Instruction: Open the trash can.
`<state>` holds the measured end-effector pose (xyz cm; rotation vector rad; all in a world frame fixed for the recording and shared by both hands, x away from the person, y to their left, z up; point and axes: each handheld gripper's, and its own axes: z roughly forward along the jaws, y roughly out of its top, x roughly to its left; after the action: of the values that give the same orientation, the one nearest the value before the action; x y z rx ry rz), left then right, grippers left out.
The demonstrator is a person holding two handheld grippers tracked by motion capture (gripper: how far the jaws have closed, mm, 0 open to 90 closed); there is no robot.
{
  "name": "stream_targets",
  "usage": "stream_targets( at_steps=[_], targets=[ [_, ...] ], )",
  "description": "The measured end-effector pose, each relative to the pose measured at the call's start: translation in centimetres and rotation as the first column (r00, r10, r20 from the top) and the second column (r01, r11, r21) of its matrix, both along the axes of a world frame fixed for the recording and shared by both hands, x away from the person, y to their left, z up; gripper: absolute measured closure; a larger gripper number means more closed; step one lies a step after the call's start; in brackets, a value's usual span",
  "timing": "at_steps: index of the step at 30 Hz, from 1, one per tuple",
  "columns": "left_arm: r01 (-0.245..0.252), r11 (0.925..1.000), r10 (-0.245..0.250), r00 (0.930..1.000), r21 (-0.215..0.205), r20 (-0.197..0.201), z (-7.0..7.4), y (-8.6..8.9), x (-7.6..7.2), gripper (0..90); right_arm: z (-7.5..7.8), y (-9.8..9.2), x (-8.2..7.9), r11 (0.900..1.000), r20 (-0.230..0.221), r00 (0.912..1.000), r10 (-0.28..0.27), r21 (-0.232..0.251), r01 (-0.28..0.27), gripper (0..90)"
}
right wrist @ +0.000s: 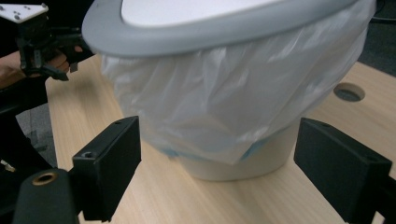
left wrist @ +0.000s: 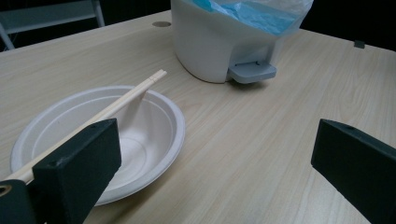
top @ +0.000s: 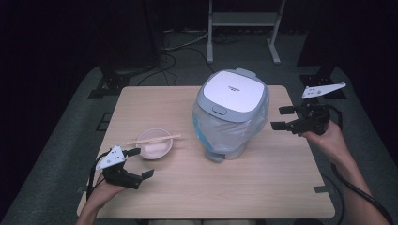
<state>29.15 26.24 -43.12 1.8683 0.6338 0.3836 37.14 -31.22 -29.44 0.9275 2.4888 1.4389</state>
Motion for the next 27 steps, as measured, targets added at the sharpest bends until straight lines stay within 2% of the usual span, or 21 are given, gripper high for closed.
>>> stream_targets(
  at_steps=[11,19,21,27],
  targets=[
    [0.0,0.9999,0.0,1.0,0.015,-0.005,-0.2,0.0,0.0,0.8,-2.8,0.4,-2.2,1.0,-0.02,0.9998,0.008,-0.009,-0.008,15.2],
    [0.002,0.9999,-0.002,1.0,0.015,-0.005,-0.2,0.0,0.1,0.8,-5.1,1.2,-4.2,0.999,-0.017,0.9992,0.035,0.006,-0.035,17.4],
    [0.001,0.9999,-0.001,1.0,0.015,-0.005,-0.3,0.0,0.1,0.8,-5.7,1.5,-4.7,0.998,-0.019,0.9984,0.053,0.015,-0.053,21.0],
    [0.002,0.9999,-0.001,1.0,0.016,-0.005,-0.2,0.0,0.1,0.8,-7.0,2.2,-5.5,0.997,-0.022,0.9973,0.07,0.021,-0.069,22.0]
  ],
)
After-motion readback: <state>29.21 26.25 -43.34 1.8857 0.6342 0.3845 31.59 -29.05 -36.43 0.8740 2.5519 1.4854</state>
